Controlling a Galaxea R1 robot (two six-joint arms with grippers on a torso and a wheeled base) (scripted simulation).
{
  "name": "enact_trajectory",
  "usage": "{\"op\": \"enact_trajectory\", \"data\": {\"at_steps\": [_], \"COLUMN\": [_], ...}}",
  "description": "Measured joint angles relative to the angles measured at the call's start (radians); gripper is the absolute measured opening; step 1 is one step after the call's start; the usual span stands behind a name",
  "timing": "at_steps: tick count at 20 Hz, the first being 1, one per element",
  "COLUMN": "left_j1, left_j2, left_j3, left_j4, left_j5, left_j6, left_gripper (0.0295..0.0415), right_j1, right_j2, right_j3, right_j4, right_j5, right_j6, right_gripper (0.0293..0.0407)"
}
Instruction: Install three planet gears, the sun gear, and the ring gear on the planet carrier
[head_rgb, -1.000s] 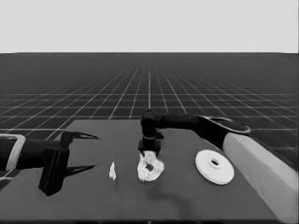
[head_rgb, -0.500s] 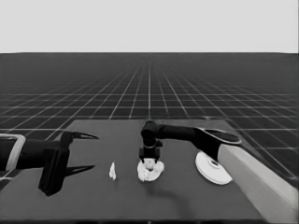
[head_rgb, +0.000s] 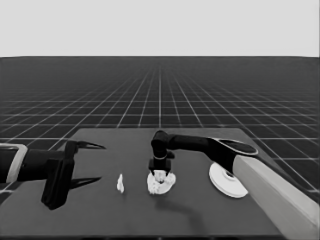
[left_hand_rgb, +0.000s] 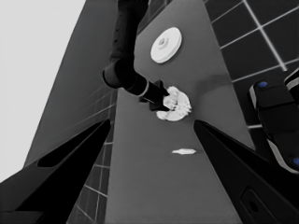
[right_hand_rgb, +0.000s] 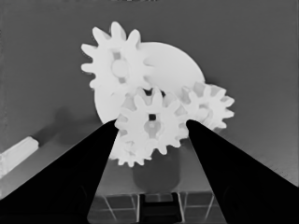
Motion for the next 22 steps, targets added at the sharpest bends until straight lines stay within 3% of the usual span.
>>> {"op": "enact_trajectory", "data": {"at_steps": [22], "left_j1": [0.0], "left_j2": [0.0], "left_j3": [0.0], "left_j4": [0.0], "left_j5": [0.0], "left_j6": [0.0], "left_gripper": [0.0385], "right_j1": [-0.001], "right_j2": [0.0], "right_j3": [0.0], "right_j4": [0.0], "right_j5": [0.0], "right_j6": [0.23], "right_gripper": [0.0309]}}
